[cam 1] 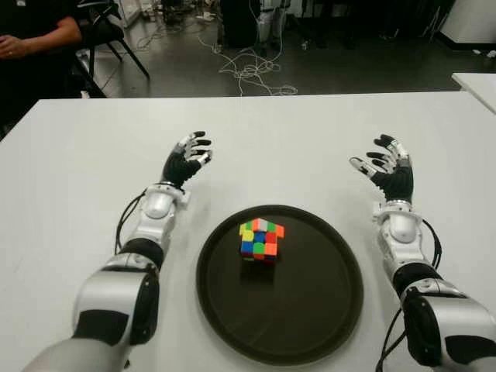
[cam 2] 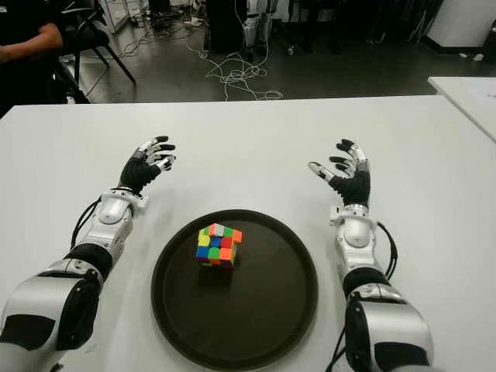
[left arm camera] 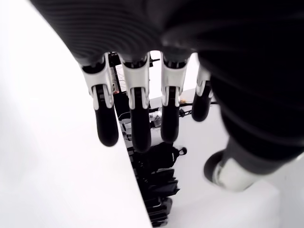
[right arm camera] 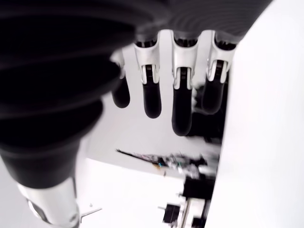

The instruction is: Pick up the Rubik's Cube and put it in the plate

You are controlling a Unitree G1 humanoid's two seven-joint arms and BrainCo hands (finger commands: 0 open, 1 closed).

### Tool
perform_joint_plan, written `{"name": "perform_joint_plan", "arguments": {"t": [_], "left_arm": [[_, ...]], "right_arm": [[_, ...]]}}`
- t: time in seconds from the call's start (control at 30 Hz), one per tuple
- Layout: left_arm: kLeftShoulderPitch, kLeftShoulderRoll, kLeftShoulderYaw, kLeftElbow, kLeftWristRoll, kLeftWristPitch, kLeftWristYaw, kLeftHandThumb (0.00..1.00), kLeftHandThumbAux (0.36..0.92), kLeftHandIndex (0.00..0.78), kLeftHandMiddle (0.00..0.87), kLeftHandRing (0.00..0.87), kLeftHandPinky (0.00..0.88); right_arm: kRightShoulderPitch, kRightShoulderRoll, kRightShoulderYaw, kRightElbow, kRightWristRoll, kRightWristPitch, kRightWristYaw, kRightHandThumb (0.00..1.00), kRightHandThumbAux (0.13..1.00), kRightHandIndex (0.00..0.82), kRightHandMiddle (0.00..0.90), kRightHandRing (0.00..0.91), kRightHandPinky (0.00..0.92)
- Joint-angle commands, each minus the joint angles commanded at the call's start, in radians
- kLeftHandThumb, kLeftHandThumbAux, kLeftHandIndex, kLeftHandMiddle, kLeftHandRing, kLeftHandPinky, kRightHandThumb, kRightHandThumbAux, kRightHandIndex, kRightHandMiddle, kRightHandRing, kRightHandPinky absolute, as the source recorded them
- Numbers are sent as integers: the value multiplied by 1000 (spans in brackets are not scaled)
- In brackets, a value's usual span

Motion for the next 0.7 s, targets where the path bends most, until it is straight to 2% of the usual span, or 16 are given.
{"name": "perform_joint_plan", "arguments": {"t": [0.3, 0.7], "left_arm": [[0, 0, -3, 0, 3, 4, 8, 165, 730, 201, 274, 299, 336], [-2, 0, -3, 2, 3, 11, 6, 137, 730, 194, 266, 292, 334]], "right_arm": [[-4, 4, -27, -9, 35, 32, 40, 0, 805, 238, 324, 344, 344], [-10, 2, -44, -12, 52, 38, 71, 7, 820, 239, 318, 348, 399]]}}
